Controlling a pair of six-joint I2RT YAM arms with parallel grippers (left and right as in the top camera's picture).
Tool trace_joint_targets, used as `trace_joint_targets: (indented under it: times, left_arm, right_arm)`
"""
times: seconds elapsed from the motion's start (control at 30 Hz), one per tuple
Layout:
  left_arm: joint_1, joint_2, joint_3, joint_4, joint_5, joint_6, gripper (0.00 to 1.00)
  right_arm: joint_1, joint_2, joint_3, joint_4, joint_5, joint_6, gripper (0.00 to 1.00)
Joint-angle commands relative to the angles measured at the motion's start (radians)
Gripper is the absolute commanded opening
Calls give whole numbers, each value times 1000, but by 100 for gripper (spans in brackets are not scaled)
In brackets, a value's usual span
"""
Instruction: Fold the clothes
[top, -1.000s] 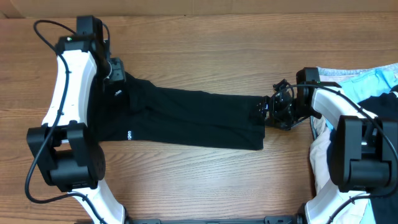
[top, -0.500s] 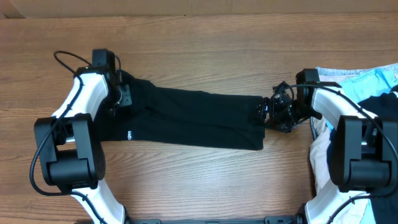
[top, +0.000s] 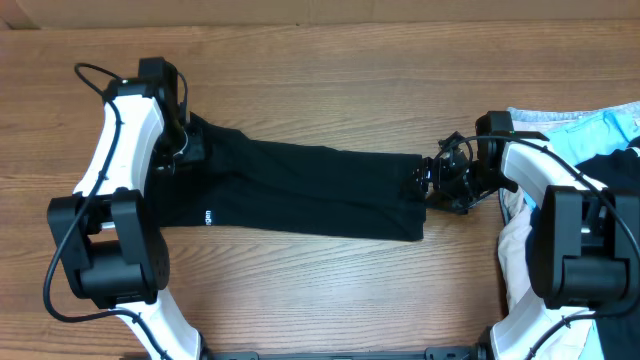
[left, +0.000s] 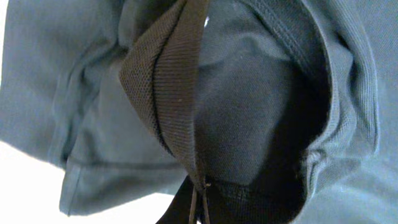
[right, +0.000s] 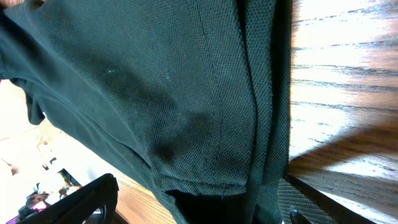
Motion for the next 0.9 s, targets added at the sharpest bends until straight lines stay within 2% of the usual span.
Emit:
trace_joint_targets:
  times: [0.0, 0.23, 0.67, 0.8, 0.87]
  left_arm:
    - [-6, -10, 32, -59, 6, -24, 4]
    - [-6, -17, 33, -152, -28, -21, 4]
    - [-6, -107, 6, -175, -51, -33, 5]
    - [-6, -107, -76, -122, -51, -33, 13]
    - [-6, -105, -108, -107, -51, -34, 20]
  right_arm:
    - [5, -11, -3, -1, -9, 0, 86]
    - [5, -11, -3, -2, -9, 0, 86]
    - [5, -11, -3, -1, -9, 0, 87]
    - [5, -11, -3, -1, -9, 0, 87]
    - [5, -11, -3, -1, -9, 0, 87]
